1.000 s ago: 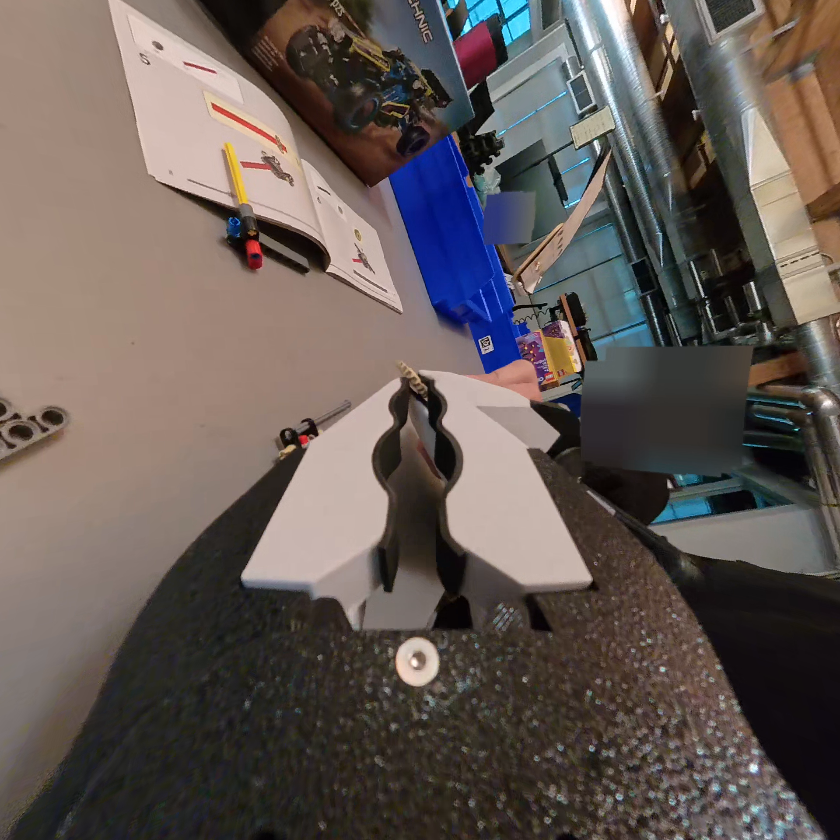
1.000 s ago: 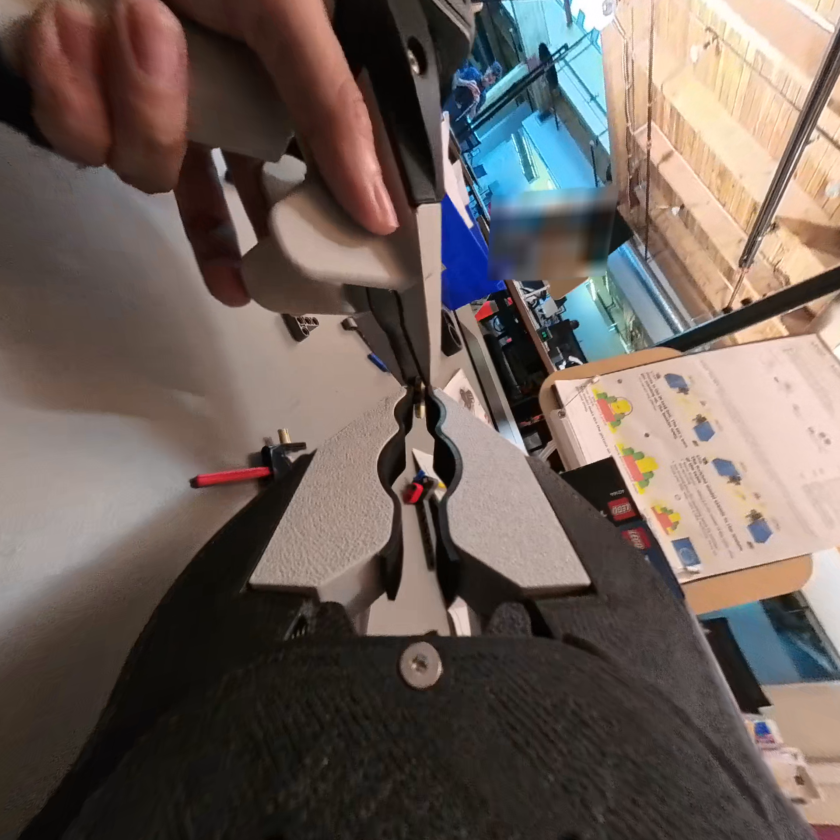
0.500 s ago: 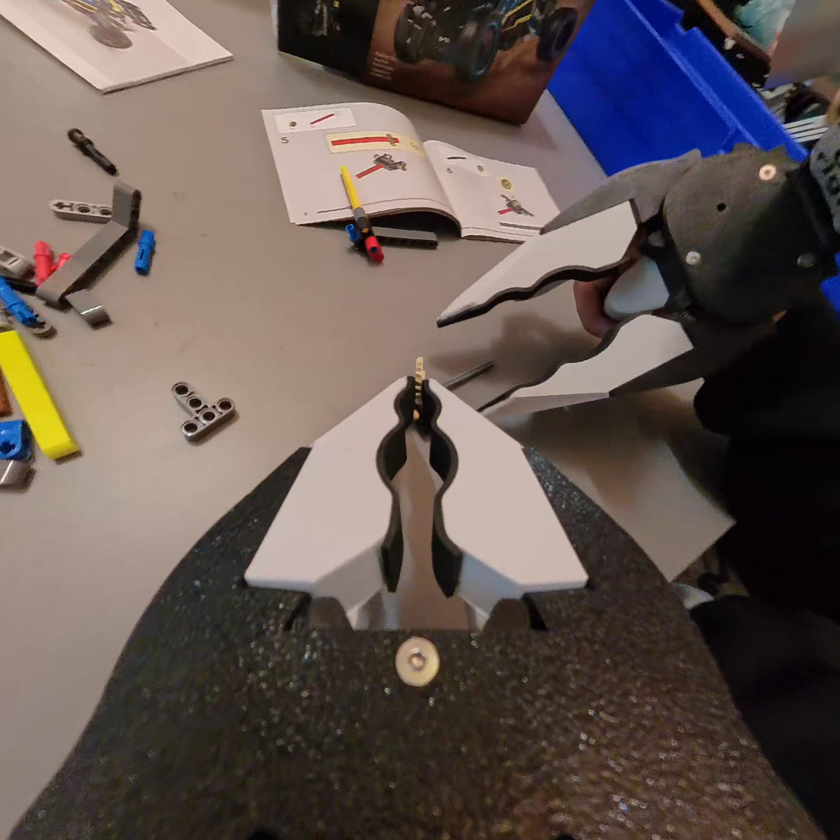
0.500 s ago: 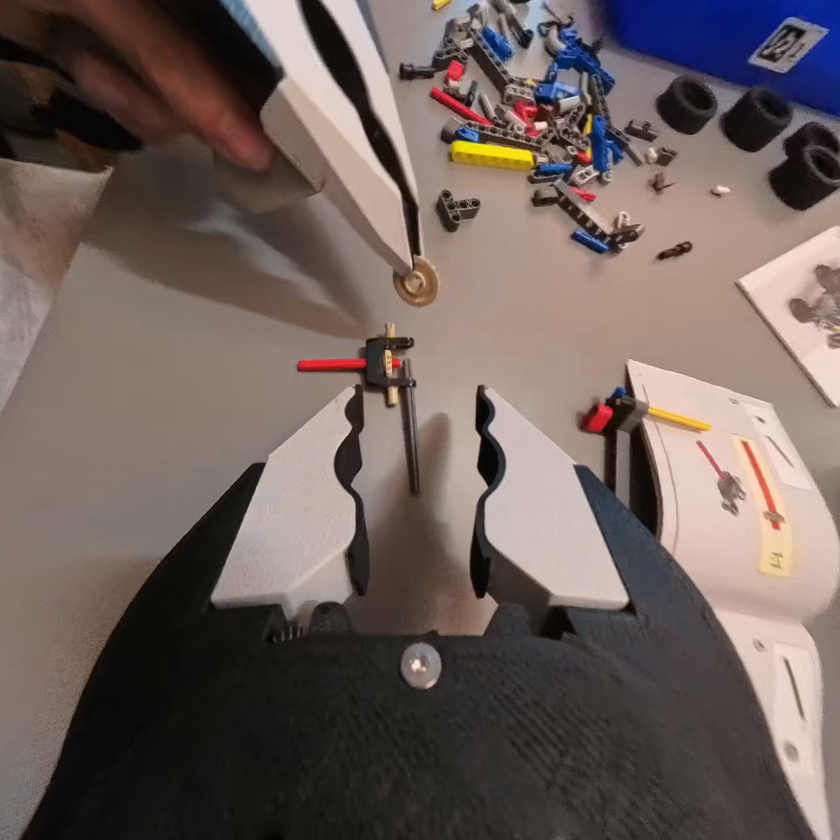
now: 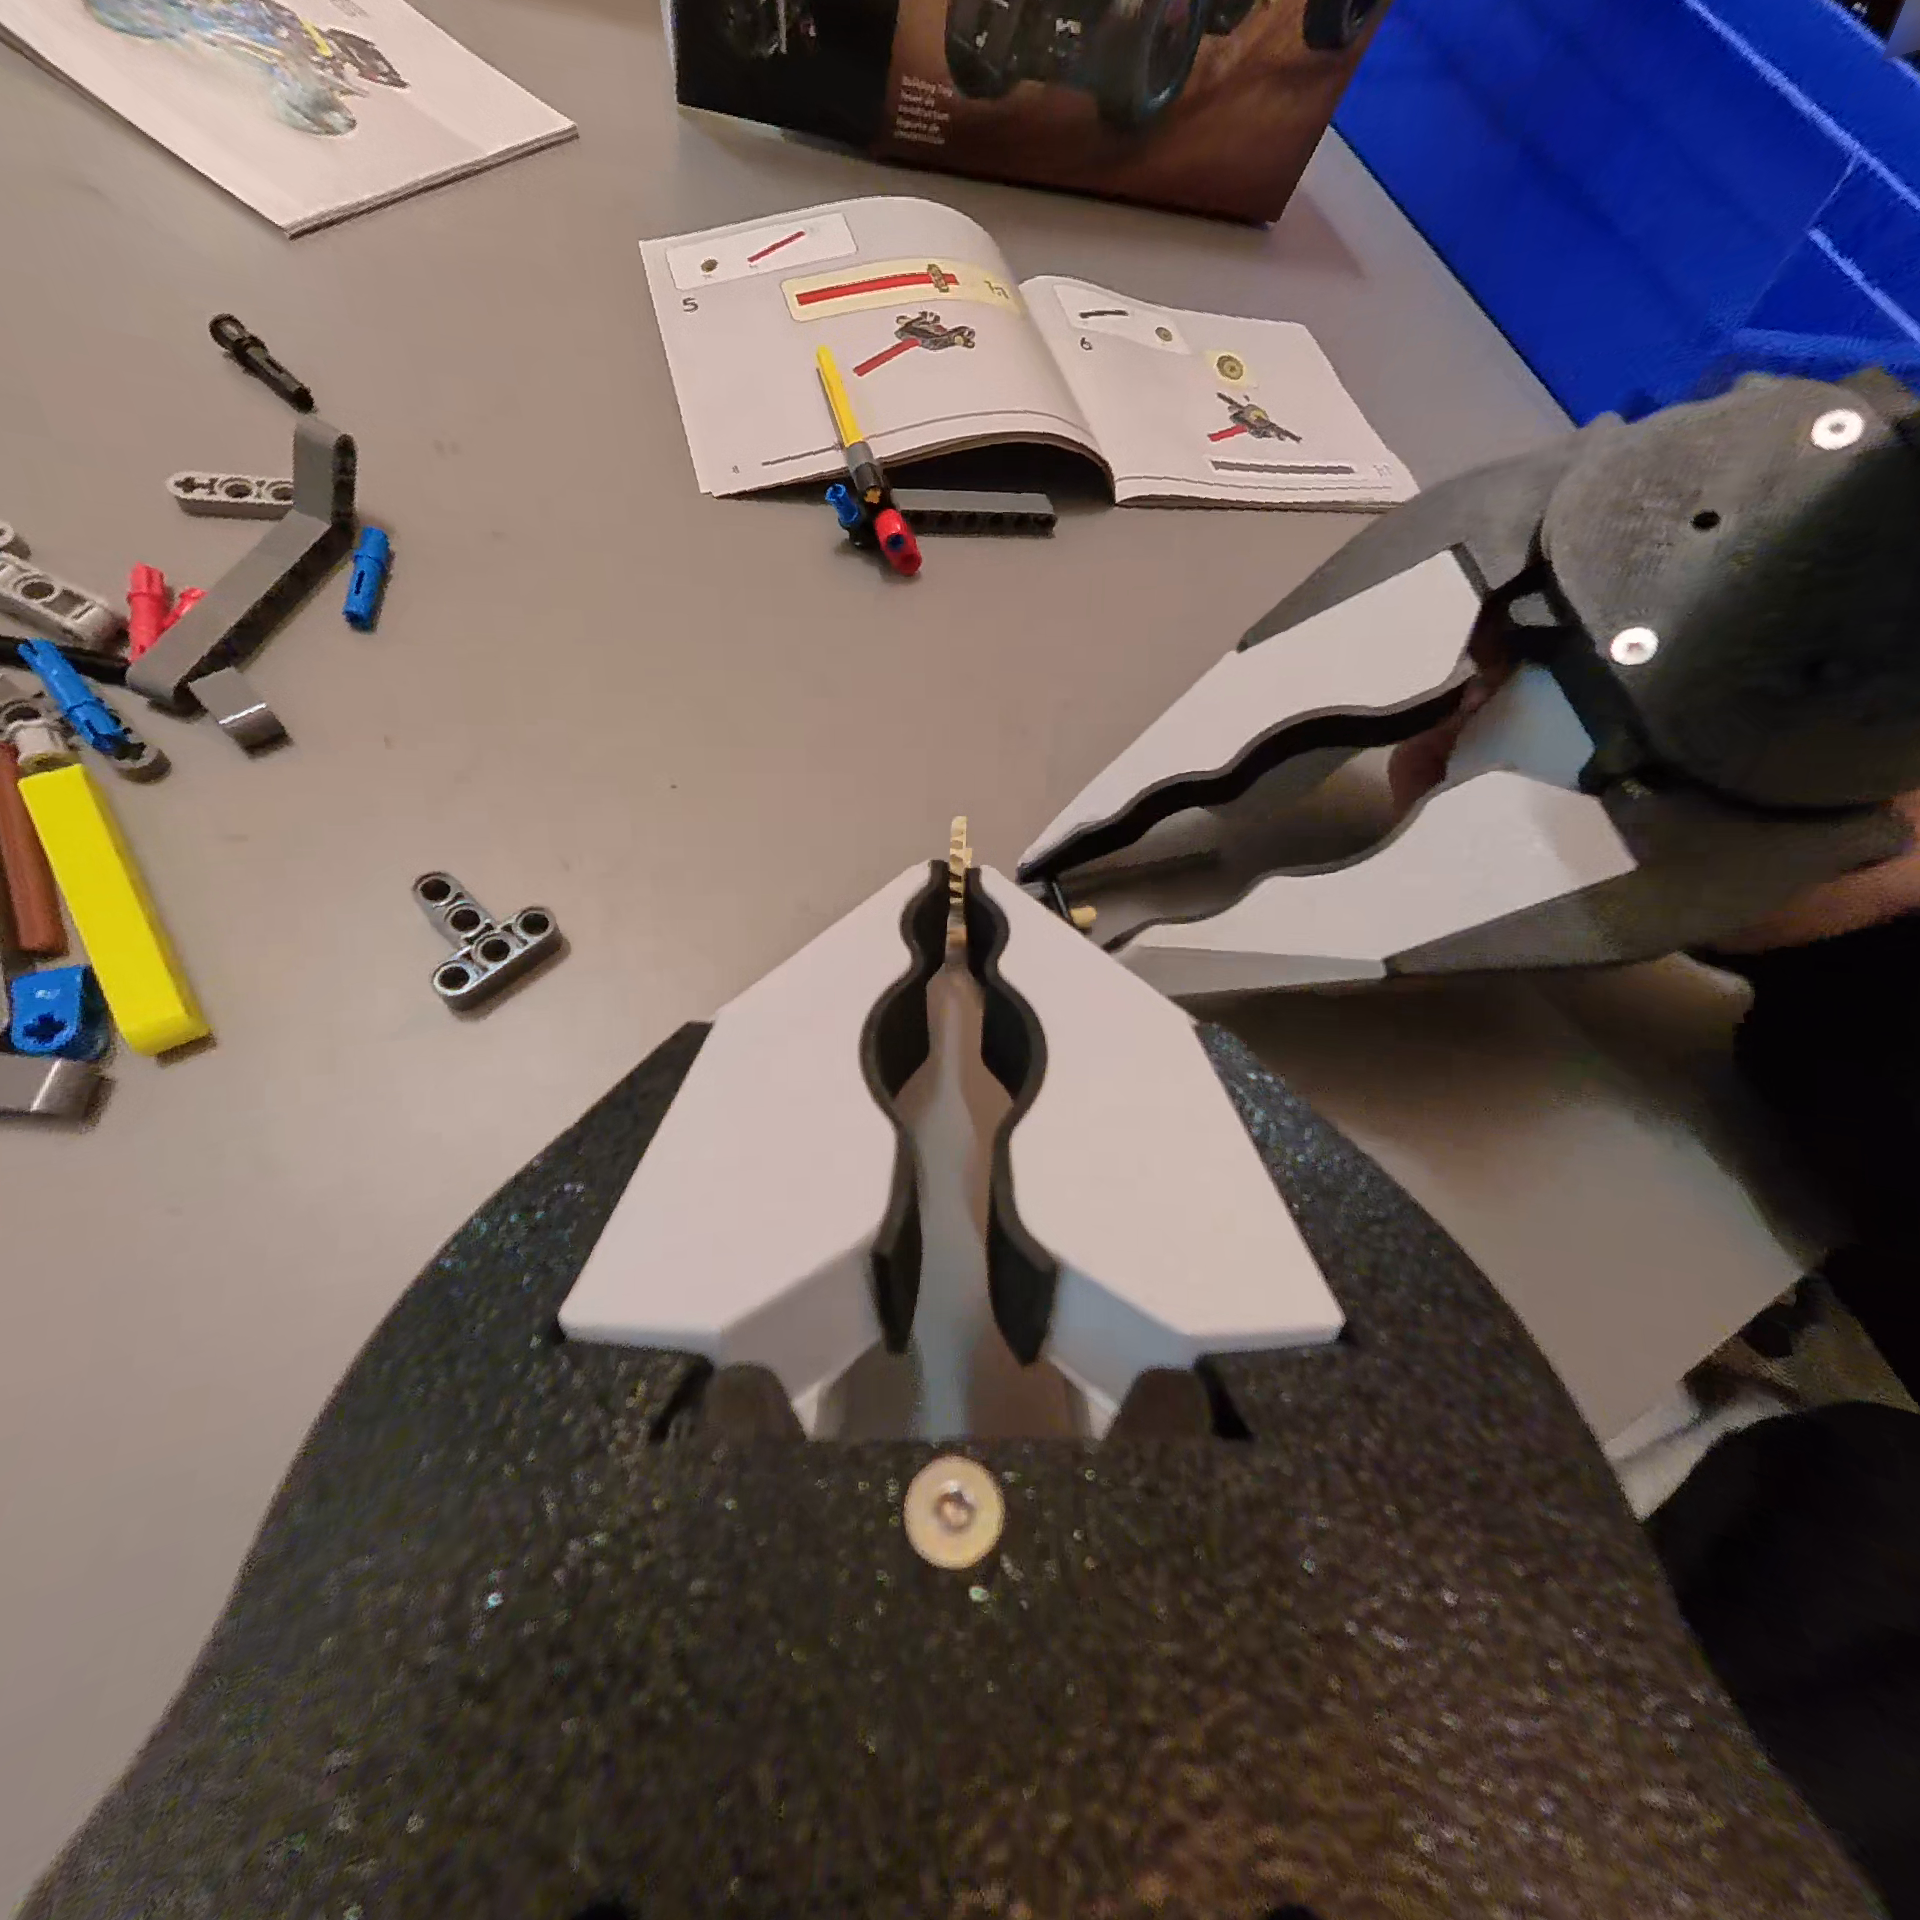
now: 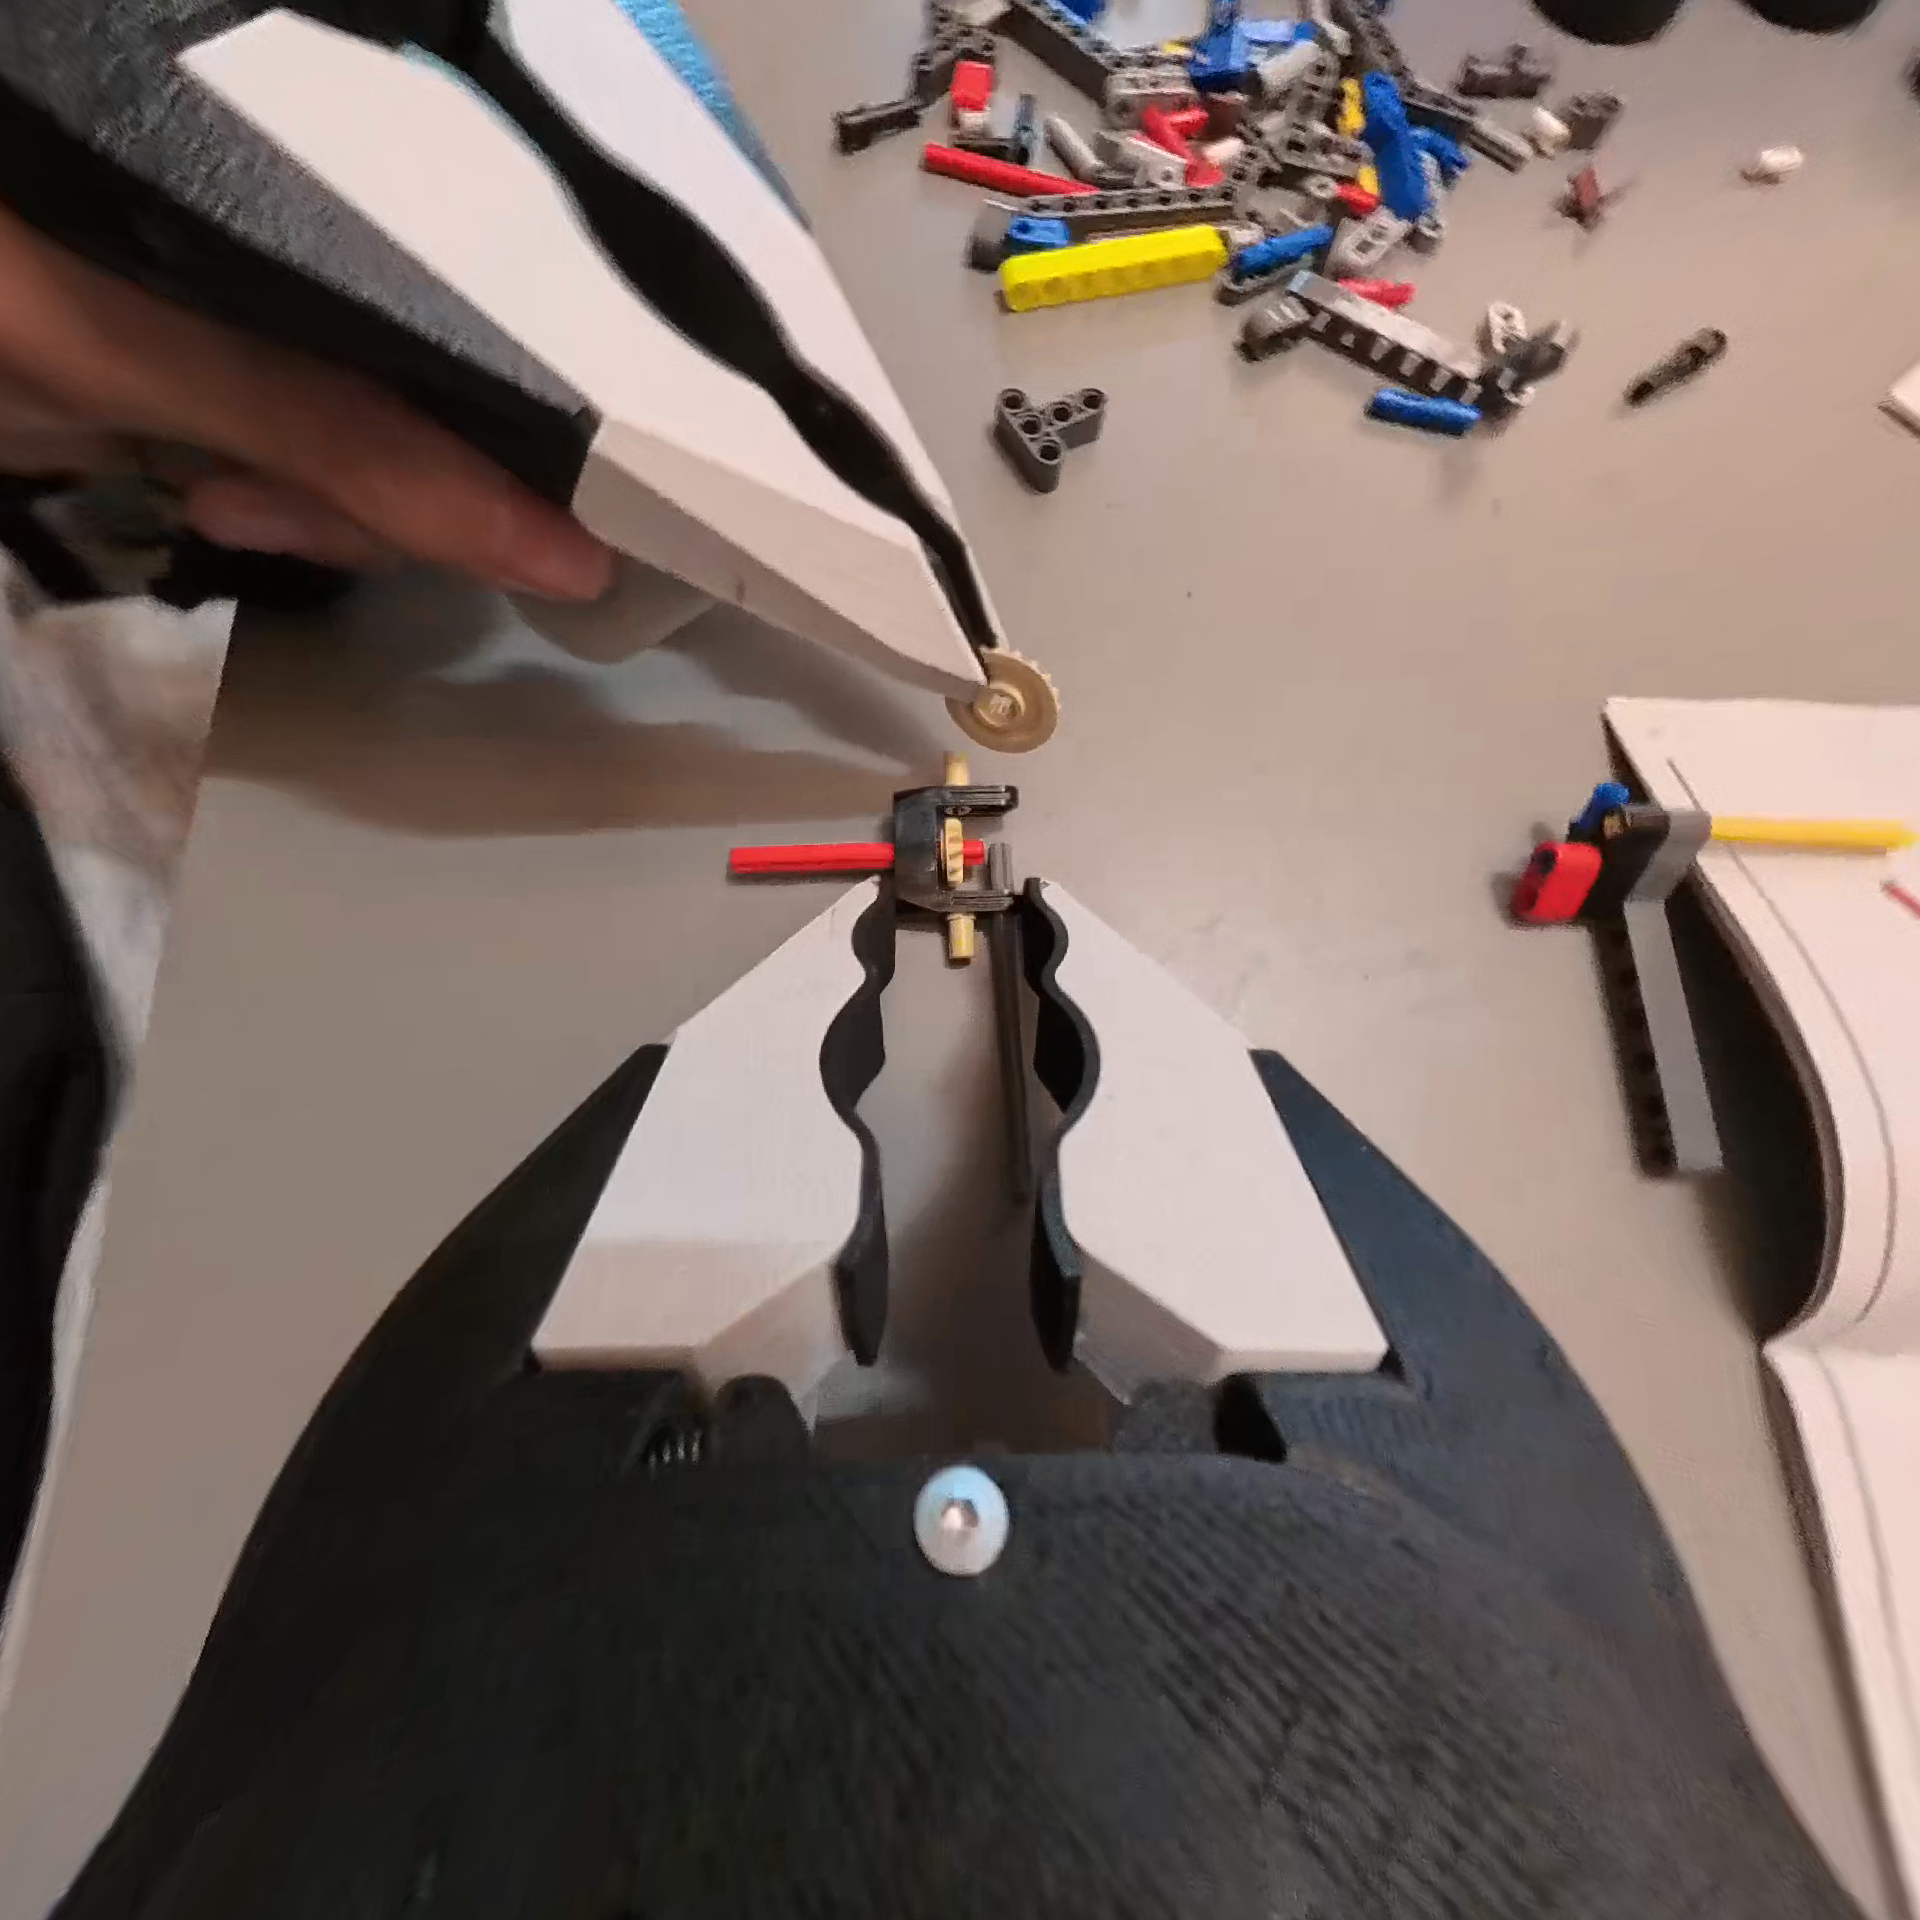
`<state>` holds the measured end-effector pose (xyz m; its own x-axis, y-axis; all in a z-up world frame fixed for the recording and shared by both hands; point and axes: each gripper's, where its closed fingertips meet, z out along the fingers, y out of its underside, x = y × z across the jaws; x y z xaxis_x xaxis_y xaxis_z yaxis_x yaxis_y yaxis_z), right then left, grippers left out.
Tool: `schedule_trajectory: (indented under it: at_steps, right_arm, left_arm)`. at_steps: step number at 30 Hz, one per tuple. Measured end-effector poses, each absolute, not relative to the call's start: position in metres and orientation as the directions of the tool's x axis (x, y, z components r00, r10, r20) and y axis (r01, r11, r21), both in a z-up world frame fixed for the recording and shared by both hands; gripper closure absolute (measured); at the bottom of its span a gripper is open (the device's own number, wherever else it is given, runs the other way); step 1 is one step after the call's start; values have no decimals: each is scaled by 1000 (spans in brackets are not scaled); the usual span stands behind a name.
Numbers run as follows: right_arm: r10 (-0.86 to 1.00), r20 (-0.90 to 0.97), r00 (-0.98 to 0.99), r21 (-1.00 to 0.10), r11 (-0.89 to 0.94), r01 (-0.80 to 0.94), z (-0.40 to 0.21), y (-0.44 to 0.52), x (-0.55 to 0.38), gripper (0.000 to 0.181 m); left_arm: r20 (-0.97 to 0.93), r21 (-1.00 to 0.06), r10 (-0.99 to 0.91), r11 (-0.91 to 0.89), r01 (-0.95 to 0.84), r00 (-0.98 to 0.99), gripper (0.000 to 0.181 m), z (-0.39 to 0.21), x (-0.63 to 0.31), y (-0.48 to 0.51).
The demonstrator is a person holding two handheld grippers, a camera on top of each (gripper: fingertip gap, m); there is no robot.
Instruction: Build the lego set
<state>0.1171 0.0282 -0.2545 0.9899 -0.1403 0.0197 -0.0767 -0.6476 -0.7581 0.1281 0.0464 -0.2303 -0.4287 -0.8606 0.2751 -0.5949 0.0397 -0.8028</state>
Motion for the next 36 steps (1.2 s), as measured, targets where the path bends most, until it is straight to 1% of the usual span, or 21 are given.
schedule_trajectory:
  at_steps: [2, 4, 7, 10, 15, 18, 23, 28, 31, 35, 36]
  right_arm:
    - [-269, 33, 963, -757, -636, -152, -255, 29, 121, 159]
    - [-352, 63, 934, -756, -627, -185, -254, 30, 121, 159]
    - [-420, 104, 901, -755, -623, -203, -254, 31, 124, 159]
    - [-461, 68, 885, -756, -603, -257, -254, 32, 124, 159]
    - [-468, 67, 881, -756, -601, -261, -254, 36, 123, 159]
    - [-474, 26, 880, -756, -586, -293, -255, 37, 123, 159]
    - [-480, 19, 877, -755, -582, -302, -255, 38, 124, 159]
    - [-471, 11, 882, -754, -583, -302, -255, 38, 123, 159]
    - [-447, 0, 894, -758, -583, -292, -254, 31, 119, 137]
    - [-401, -65, 914, -791, -537, -292, -245, 19, 110, 141]
    - [-391, -86, 916, -788, -536, -303, -246, 14, 109, 148]
  left_arm:
    - [266, -805, -856, 56, -590, -444, 181, -229, 128, 43]
    - [228, -809, -862, 91, -580, -454, 181, -230, 129, 40]
    - [188, -811, -868, 126, -571, -459, 181, -234, 130, 36]
    - [141, -808, -882, 160, -568, -449, 181, -237, 131, 36]
    - [87, -782, -898, 207, -588, -432, 181, -244, 134, 37]
    - [99, -773, -899, 201, -602, -427, 181, -247, 134, 38]
    - [131, -762, -899, 178, -623, -417, 181, -247, 136, 39]
    - [116, -768, -901, 187, -613, -419, 181, -248, 136, 39]
    - [86, -768, -903, 209, -605, -421, 181, -249, 135, 40]
    - [43, -770, -904, 242, -591, -426, 181, -249, 135, 39]
    - [42, -770, -904, 243, -590, -426, 181, -249, 135, 39]
